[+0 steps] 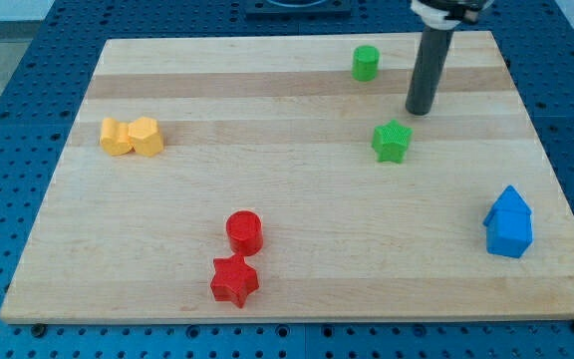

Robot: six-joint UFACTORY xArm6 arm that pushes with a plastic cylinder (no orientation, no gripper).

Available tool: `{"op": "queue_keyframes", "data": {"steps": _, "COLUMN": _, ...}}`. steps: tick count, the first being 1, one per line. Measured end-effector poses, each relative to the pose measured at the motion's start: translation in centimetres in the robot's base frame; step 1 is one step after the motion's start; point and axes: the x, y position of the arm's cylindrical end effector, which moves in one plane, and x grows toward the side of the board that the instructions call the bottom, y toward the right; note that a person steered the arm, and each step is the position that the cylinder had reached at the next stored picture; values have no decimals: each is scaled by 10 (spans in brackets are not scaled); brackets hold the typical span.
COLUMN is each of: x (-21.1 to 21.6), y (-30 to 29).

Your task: Place the green star at the center of the board

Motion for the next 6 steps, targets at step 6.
{"op": "queue_keyframes", "data": {"steps": 6, "x": 39, "y": -62}}
